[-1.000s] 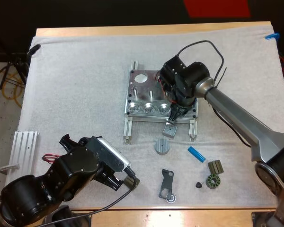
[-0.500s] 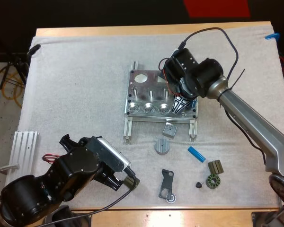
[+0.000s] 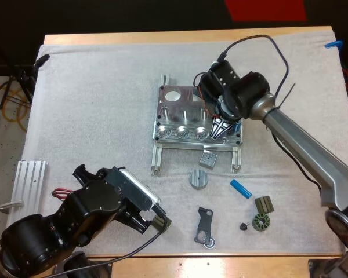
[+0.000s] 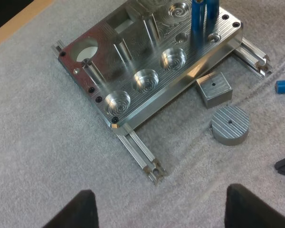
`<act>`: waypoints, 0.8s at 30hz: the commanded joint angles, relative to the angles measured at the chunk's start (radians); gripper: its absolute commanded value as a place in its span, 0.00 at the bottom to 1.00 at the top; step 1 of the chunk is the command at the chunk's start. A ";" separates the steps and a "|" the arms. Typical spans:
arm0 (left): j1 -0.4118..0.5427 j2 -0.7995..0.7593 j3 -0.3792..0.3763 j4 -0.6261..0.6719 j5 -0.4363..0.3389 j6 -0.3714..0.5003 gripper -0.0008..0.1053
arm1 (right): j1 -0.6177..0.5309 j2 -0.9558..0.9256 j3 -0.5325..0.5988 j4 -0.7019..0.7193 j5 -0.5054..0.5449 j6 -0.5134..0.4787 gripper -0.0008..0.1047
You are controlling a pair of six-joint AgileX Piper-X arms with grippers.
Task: Load cells from right to left
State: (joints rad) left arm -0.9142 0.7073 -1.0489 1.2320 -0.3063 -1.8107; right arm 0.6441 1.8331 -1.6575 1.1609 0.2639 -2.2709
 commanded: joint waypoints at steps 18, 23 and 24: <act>-0.002 -0.001 -0.001 0.004 -0.020 -0.002 0.54 | -0.001 0.061 0.000 -0.032 0.025 0.001 0.45; -0.002 -0.001 -0.001 0.004 -0.020 -0.002 0.54 | -0.003 0.079 0.000 -0.034 0.029 0.001 0.45; -0.002 -0.001 -0.001 0.004 -0.020 -0.002 0.54 | -0.005 0.079 0.000 -0.034 0.033 0.001 0.45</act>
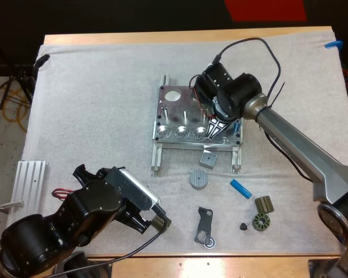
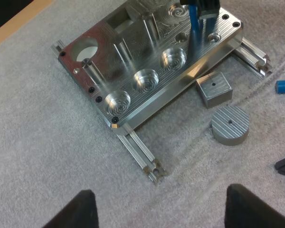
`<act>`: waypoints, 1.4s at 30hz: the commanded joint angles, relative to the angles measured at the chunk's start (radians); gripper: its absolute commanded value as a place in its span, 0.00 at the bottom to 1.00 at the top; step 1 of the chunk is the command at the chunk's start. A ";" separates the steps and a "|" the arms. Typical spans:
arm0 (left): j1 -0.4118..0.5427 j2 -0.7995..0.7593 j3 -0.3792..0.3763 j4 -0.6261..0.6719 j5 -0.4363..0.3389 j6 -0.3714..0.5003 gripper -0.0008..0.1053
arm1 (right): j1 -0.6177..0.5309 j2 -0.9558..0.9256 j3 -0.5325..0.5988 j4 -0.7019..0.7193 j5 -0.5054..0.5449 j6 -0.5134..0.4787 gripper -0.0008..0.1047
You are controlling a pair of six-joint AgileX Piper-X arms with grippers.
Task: Load cells from right to left
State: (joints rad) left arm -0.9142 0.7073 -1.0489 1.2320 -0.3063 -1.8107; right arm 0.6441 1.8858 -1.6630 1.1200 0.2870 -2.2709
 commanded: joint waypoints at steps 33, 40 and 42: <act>-0.002 -0.001 -0.001 0.004 -0.020 0.044 0.54 | -0.023 -0.194 0.005 0.095 -0.023 0.151 0.45; -0.002 -0.001 -0.001 0.004 -0.020 0.044 0.54 | -0.023 -0.282 0.005 0.196 -0.022 0.190 0.45; -0.002 -0.001 -0.001 0.004 -0.020 0.044 0.54 | -0.023 -0.303 0.005 0.229 -0.022 0.197 0.45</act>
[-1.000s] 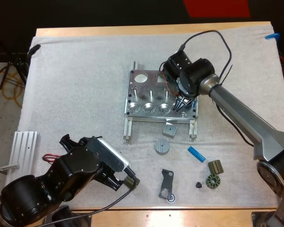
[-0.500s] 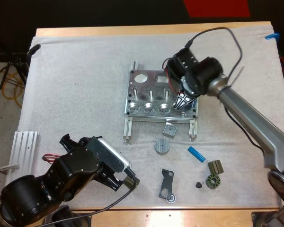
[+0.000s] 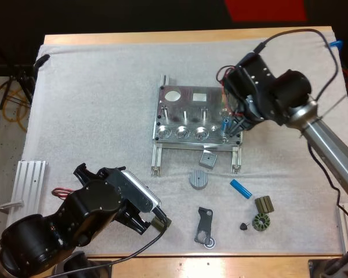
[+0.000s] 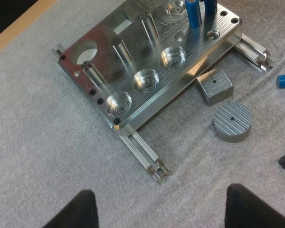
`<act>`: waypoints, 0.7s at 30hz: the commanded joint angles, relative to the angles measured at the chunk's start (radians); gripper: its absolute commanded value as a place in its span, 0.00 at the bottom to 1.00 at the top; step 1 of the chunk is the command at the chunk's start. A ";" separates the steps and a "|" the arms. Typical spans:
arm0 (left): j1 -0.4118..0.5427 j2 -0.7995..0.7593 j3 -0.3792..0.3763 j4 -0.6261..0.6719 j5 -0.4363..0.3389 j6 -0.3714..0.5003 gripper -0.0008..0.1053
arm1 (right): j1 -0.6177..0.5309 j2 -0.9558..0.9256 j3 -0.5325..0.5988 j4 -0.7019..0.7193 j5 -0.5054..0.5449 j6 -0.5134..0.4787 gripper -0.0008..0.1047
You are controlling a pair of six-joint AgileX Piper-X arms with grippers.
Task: Load cells from right to left
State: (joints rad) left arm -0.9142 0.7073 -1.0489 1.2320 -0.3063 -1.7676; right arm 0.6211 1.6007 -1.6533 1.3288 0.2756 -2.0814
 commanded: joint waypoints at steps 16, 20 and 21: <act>-0.002 -0.001 -0.001 -0.085 -0.020 0.167 0.54 | 0.000 -0.183 -0.005 0.200 -0.125 0.133 0.45; -0.002 -0.001 -0.001 -0.110 -0.011 0.210 0.54 | 0.000 -0.225 -0.005 0.226 -0.136 0.158 0.45; -0.002 -0.001 -0.001 -0.113 -0.009 0.211 0.54 | 0.000 -0.231 -0.005 0.228 -0.145 0.159 0.45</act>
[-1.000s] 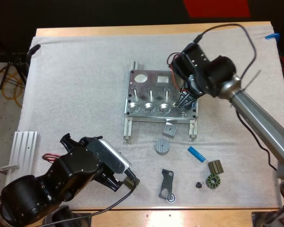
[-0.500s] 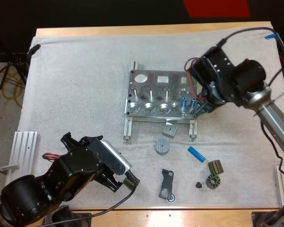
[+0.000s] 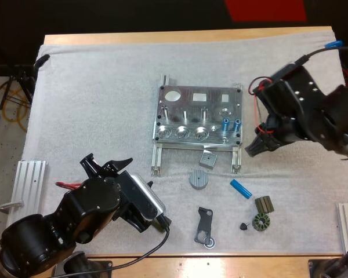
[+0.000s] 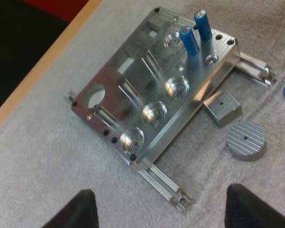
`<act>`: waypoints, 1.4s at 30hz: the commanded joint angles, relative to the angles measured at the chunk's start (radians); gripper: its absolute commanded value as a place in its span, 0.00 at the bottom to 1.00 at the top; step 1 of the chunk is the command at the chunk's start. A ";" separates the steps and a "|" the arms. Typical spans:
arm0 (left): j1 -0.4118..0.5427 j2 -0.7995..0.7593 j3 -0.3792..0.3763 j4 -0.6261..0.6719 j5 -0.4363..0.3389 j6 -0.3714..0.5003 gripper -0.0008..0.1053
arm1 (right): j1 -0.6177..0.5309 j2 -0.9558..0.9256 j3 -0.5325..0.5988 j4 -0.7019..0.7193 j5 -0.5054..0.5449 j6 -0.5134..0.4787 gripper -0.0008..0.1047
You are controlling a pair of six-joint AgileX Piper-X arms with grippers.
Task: Load cells from right to left
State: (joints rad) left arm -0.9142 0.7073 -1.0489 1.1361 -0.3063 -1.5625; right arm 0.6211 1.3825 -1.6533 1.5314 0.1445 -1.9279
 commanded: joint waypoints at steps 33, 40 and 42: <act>-0.002 0.063 -0.001 -0.154 0.369 0.534 0.54 | 0.000 -0.386 0.205 0.055 -0.485 0.363 0.45; -0.002 0.154 -0.001 -0.164 0.416 0.649 0.54 | 0.000 -0.499 0.260 0.055 -0.485 0.449 0.45; -0.002 0.181 -0.001 -0.167 0.416 0.692 0.54 | 0.000 -0.524 0.268 0.055 -0.485 0.469 0.45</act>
State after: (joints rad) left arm -0.9142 0.8810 -1.0489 0.9835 0.1025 -0.8938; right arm 0.6211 0.8663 -1.3851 1.5437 -0.3267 -1.4743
